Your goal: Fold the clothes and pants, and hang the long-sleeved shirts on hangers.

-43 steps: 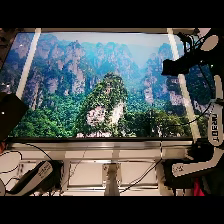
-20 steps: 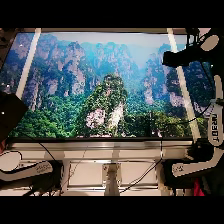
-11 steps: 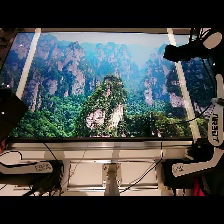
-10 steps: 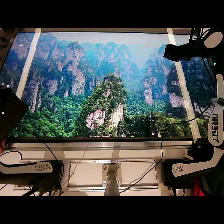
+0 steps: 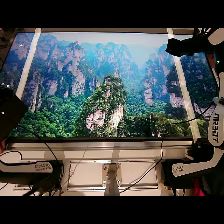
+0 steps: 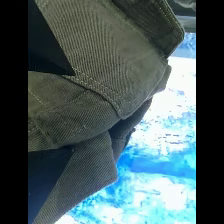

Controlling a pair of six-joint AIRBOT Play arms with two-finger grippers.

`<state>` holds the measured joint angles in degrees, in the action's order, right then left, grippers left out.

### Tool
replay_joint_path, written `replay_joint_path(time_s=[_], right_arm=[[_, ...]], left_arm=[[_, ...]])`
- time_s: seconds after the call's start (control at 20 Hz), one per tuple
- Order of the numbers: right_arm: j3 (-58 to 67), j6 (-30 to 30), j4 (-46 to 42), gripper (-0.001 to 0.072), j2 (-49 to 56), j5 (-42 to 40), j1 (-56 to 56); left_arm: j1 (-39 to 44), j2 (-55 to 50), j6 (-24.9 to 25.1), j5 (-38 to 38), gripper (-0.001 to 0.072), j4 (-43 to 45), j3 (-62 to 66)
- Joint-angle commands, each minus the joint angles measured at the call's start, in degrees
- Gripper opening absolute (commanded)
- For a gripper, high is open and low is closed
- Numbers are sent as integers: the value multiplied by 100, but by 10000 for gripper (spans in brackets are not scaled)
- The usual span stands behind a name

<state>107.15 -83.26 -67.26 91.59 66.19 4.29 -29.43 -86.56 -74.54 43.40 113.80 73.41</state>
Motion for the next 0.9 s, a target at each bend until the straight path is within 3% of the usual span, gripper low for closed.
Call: replay_joint_path(time_s=[0.0,0.05,0.1,0.15,0.2,0.55,0.85], right_arm=[[22,-2,2,20,0,-4,-7],[22,-2,2,20,0,-2,-7],[22,-2,2,20,0,-2,-4],[22,-2,2,20,0,2,-7],[22,-2,2,20,0,0,-4],[20,-28,256,19,50,358,-7],[4,-28,610,18,229,531,-7]], left_arm=[[4,-122,4,87,459,20,0],[4,-157,4,107,457,22,0],[4,-168,4,118,339,22,0],[4,-164,7,120,153,24,0],[4,-155,7,129,29,22,0],[297,592,-31,481,27,20,70],[1432,2225,-1032,-658,26,11,970]])
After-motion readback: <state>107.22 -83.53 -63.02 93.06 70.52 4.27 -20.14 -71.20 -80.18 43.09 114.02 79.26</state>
